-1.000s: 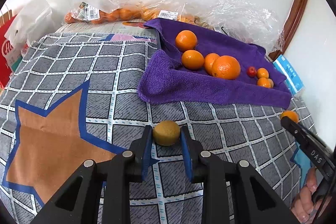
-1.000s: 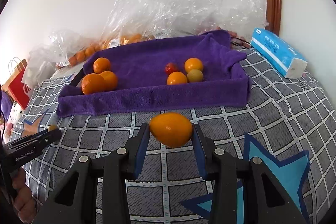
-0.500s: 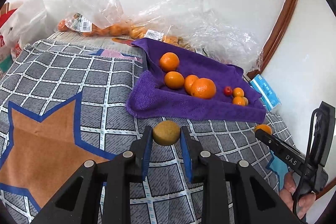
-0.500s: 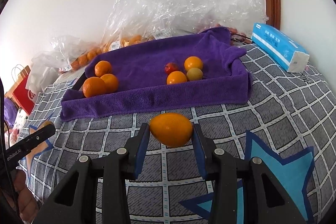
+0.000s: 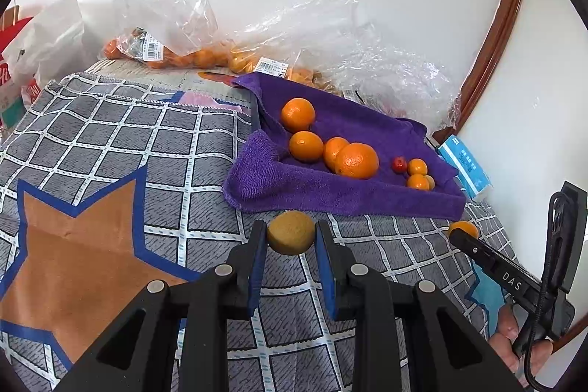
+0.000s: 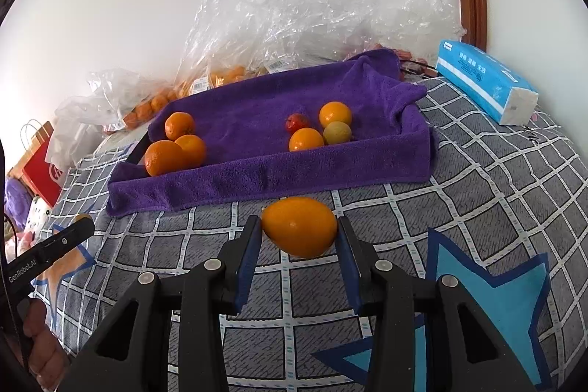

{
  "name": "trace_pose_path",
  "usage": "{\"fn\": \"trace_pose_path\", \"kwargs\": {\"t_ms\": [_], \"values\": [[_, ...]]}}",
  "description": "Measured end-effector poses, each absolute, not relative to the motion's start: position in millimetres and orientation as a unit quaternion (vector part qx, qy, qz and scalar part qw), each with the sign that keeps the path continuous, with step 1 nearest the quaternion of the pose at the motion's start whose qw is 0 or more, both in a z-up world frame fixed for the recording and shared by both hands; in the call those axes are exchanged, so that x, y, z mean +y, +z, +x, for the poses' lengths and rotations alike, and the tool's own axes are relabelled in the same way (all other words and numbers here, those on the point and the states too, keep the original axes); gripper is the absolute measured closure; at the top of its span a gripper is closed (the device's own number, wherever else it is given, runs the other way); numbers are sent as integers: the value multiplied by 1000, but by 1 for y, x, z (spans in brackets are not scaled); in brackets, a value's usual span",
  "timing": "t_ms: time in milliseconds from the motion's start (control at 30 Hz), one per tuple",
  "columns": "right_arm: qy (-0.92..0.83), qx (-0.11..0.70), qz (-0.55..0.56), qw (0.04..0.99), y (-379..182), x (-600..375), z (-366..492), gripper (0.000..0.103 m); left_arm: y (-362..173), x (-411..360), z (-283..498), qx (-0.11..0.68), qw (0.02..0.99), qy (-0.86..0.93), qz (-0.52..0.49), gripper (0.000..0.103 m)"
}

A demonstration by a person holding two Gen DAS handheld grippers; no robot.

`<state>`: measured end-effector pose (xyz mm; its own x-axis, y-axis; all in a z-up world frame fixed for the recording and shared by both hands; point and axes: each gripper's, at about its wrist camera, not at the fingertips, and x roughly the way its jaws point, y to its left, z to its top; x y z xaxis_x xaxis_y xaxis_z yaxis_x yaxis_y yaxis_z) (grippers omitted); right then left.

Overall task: Organize fruits
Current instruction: 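Carry the oval orange and small yellow fruit over the purple towel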

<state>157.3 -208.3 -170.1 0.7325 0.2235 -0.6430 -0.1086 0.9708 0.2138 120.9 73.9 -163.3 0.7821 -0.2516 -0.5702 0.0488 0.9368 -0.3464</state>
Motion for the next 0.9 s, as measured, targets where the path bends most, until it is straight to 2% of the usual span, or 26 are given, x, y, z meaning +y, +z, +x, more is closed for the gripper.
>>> {"fn": "trace_pose_path", "kwargs": {"t_ms": [467,900], "values": [[95,343,86,931,-166,-209,152,62,-159,76,117,301,936,-90,-161,78],[114,348,76,927,-154,-203,147,62,-152,70,113,341,928,-45,-144,78]]}}
